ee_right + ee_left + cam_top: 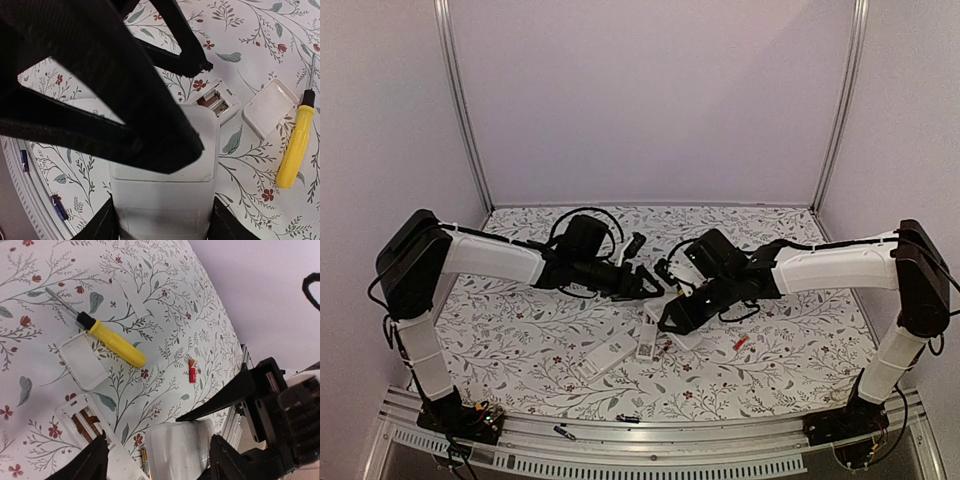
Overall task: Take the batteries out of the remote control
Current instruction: Remove the battery cover from the remote control.
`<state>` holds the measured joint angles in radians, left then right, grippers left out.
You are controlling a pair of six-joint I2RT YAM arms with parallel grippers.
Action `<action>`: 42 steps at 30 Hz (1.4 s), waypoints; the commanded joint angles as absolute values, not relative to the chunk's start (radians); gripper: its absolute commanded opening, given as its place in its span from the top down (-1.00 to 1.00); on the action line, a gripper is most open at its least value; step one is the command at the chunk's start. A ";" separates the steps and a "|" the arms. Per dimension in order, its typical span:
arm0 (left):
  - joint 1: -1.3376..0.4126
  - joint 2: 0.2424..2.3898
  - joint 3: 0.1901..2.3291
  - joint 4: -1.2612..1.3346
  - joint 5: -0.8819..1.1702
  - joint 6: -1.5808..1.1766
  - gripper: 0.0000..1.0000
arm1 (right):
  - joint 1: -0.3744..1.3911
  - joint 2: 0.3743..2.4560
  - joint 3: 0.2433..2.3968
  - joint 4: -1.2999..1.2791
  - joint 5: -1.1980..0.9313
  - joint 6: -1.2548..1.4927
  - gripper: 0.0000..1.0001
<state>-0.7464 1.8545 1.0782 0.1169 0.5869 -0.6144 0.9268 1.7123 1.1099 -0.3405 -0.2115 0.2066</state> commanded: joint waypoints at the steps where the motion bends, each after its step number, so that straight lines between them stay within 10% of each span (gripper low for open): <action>1: -0.777 1.891 1.122 0.059 0.578 -0.576 -0.30 | 0.940 1.736 1.145 -0.343 -0.187 0.190 0.15; 14: -0.779 1.891 1.119 0.006 0.552 -0.553 0.35 | 0.940 1.734 1.145 -0.352 -0.169 0.184 0.21; 42: -0.755 1.853 1.085 0.063 0.630 -0.616 1.00 | 0.942 1.731 1.120 -0.342 -0.155 0.205 0.30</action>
